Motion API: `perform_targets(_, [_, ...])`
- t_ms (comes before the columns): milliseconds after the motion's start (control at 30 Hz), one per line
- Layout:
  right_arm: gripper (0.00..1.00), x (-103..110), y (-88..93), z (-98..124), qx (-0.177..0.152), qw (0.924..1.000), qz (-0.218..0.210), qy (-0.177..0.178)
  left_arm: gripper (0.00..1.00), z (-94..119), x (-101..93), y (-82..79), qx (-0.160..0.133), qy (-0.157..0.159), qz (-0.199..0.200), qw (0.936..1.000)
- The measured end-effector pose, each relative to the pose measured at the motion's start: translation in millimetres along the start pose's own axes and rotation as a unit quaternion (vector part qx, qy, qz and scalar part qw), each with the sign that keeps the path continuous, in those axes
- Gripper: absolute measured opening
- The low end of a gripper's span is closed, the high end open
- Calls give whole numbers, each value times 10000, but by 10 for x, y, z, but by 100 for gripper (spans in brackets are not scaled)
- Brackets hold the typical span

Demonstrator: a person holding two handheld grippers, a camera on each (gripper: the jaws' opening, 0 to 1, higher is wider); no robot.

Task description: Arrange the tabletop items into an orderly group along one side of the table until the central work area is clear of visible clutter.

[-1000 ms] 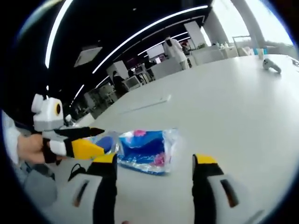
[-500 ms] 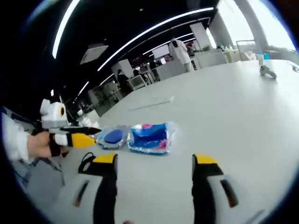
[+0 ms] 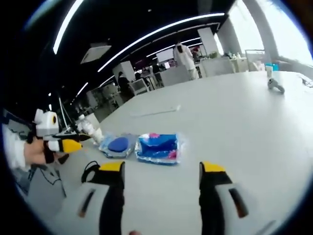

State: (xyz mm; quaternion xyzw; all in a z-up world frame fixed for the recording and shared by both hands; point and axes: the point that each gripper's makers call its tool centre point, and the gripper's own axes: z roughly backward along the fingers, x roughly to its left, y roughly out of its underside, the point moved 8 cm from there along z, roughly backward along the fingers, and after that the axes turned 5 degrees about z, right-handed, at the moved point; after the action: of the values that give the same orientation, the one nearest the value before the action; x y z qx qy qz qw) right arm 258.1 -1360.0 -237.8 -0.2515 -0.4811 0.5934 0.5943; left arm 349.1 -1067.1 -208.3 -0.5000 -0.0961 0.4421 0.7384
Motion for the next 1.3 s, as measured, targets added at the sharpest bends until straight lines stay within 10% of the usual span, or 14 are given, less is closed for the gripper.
perform_targets(700, [55,318,208,126,194,9986,125,466,89,791,900,317,108,-145,87,9998])
perform_targets(1300, [52,764,249,-85,235,9991,157,312,85,885,1037,405,173,-39,66,9998])
